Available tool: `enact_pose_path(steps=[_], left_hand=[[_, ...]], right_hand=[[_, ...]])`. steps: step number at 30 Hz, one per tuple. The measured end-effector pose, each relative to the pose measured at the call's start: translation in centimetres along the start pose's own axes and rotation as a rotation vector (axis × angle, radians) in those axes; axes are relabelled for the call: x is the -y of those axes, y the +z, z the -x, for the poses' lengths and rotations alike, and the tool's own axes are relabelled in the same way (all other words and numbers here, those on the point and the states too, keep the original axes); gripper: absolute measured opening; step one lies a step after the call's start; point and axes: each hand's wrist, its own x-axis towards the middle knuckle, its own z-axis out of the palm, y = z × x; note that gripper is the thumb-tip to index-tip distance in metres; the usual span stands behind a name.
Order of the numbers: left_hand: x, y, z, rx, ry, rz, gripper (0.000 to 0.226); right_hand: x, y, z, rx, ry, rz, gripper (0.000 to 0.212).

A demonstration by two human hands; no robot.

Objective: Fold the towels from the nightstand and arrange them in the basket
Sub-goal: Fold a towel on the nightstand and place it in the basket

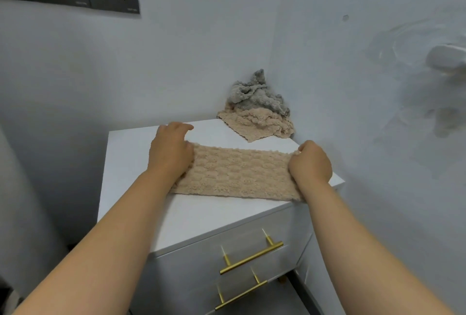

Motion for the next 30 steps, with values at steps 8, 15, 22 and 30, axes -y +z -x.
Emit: enact_pose_path(steps=[8, 15, 22, 30], left_hand=[[-1.1, 0.9, 1.7, 0.656, 0.23, -0.306, 0.053], [-4.0, -1.5, 2.8, 0.641, 0.107, -0.541, 0.054], [-6.0, -4.7, 2.2, 0.643, 0.098, -0.39, 0.034], [-3.6, -4.5, 2.1, 0.433, 0.106, -0.256, 0.034]], right_hand=[[1.4, -1.7, 2.1, 0.015, -0.102, 0.092, 0.026], [0.9, -4.6, 3.6, 0.181, -0.124, 0.184, 0.008], [1.1, -3.4, 5.5, 0.327, -0.236, 0.31, 0.062], [0.6, -3.1, 4.9, 0.66, -0.412, 0.323, 0.074]])
